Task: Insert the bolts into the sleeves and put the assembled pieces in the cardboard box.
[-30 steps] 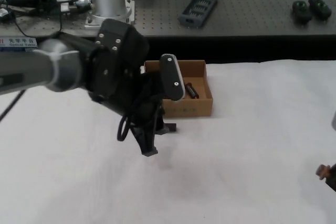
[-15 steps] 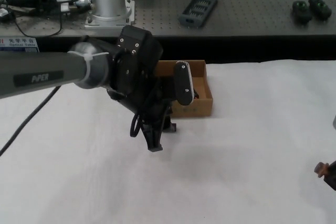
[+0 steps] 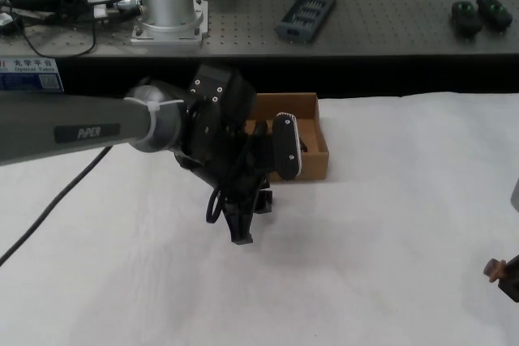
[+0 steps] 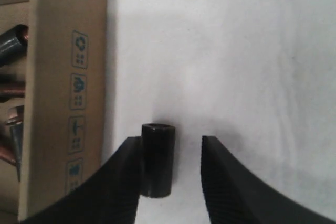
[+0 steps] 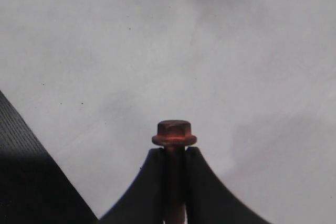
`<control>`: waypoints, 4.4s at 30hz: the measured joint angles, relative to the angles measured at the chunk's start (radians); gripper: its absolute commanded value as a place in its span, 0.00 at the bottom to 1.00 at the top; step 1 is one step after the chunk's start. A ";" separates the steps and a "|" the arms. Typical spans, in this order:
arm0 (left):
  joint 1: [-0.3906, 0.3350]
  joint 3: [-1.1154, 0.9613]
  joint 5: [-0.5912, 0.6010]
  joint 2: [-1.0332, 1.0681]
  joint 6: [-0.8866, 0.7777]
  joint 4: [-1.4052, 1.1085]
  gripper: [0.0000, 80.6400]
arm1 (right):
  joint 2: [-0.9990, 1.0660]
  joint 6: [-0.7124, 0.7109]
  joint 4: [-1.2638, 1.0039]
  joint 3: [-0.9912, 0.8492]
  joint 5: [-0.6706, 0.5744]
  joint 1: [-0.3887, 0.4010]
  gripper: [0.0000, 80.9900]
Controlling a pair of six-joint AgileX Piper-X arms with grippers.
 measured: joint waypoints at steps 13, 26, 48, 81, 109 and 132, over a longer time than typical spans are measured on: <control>0.000 -0.012 0.003 0.037 0.000 -0.020 0.26 | 0.000 0.000 -0.003 0.012 0.000 -0.003 0.03; -0.007 -0.035 -0.146 0.043 -0.002 -0.020 0.01 | 0.000 0.000 -0.003 0.018 -0.003 -0.035 0.03; -0.063 0.038 0.053 -0.444 -0.508 0.272 0.01 | 0.002 0.129 -0.151 0.018 -0.075 -0.035 0.03; -0.069 0.567 0.621 -0.851 -1.369 -0.492 0.01 | 0.126 1.298 -1.126 0.018 -0.454 -0.035 0.03; -0.119 0.572 0.547 -0.851 -1.481 -0.657 0.01 | 0.126 1.305 -1.163 0.019 -0.395 0.031 0.03; -0.128 0.571 0.429 -0.851 -1.487 -0.667 0.01 | 0.087 1.208 -1.098 0.019 -0.341 0.031 0.03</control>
